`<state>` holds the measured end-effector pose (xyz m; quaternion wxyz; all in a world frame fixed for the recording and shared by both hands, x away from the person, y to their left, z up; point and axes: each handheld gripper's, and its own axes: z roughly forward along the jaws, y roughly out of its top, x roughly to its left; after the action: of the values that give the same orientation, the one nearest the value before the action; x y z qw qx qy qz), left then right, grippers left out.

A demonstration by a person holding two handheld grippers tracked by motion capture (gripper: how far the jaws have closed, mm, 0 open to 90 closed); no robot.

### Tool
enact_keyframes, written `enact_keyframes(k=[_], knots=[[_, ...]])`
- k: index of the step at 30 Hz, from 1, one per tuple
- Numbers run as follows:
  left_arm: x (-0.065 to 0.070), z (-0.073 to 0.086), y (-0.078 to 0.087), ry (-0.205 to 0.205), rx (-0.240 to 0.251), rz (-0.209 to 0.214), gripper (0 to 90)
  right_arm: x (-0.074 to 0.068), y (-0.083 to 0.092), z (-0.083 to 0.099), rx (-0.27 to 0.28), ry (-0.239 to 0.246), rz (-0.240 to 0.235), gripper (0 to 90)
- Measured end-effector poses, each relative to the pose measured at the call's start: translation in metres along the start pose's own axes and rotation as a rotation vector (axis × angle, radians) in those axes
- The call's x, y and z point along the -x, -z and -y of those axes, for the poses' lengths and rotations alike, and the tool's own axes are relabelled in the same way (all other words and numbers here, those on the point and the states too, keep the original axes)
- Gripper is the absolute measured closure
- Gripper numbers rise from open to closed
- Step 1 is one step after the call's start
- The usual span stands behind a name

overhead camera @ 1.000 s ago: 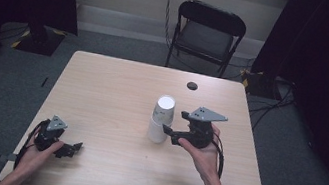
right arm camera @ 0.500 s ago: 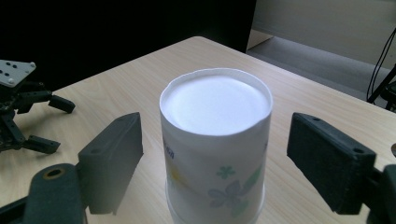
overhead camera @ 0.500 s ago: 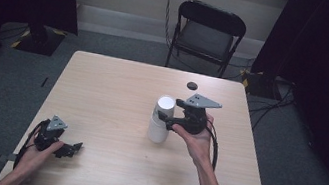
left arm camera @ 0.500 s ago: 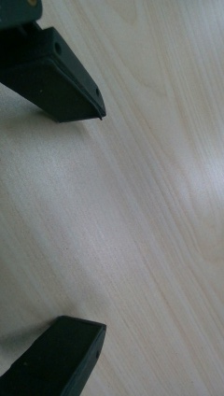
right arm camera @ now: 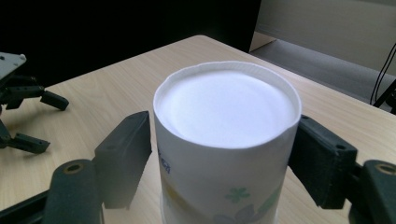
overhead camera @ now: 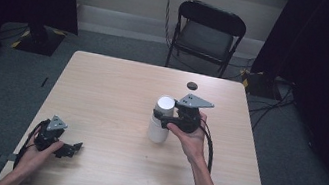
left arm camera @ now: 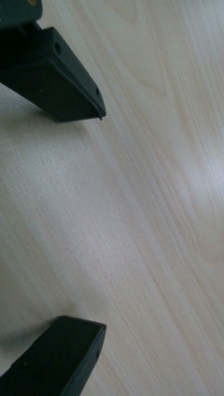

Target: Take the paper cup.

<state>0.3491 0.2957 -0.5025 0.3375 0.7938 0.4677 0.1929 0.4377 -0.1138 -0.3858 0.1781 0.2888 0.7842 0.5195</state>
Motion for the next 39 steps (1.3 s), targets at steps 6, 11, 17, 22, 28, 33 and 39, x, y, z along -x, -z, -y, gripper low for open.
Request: enact_keyframes(k=[6, 11, 17, 22, 28, 33, 39], knots=[[0.0000, 0.0000, 0.0000, 0.000, 0.000, 0.000, 0.0, 0.0011, -0.0064, 0.0023, -0.003, -0.005, 0.002, 26.8], [0.0000, 0.0000, 0.0000, 0.000, 0.000, 0.000, 0.0, 0.0025, -0.0070, 0.0038, -0.002, -0.004, 0.008, 29.5], [0.0000, 0.0000, 0.0000, 0.000, 0.000, 0.000, 0.0, 0.0029, -0.0065, 0.0034, -0.002, -0.015, 0.008, 30.6], [0.0000, 0.0000, 0.0000, 0.000, 0.000, 0.000, 0.0, 0.0022, -0.0057, 0.0024, 0.005, -0.016, 0.010, 30.8], [0.0000, 0.0000, 0.0000, 0.000, 0.000, 0.000, 0.0, 0.0030, -0.0027, 0.0008, 0.021, -0.027, 0.007, 30.8], [-0.0001, 0.0000, 0.0001, -0.002, -0.001, 0.000, 0.0, 0.0026, -0.0015, -0.0017, 0.032, -0.028, 0.006, 31.1], [-0.0001, 0.0000, 0.0000, -0.002, -0.001, 0.000, 0.0, 0.0016, -0.0002, -0.0042, 0.042, -0.024, 0.009, 31.1]])
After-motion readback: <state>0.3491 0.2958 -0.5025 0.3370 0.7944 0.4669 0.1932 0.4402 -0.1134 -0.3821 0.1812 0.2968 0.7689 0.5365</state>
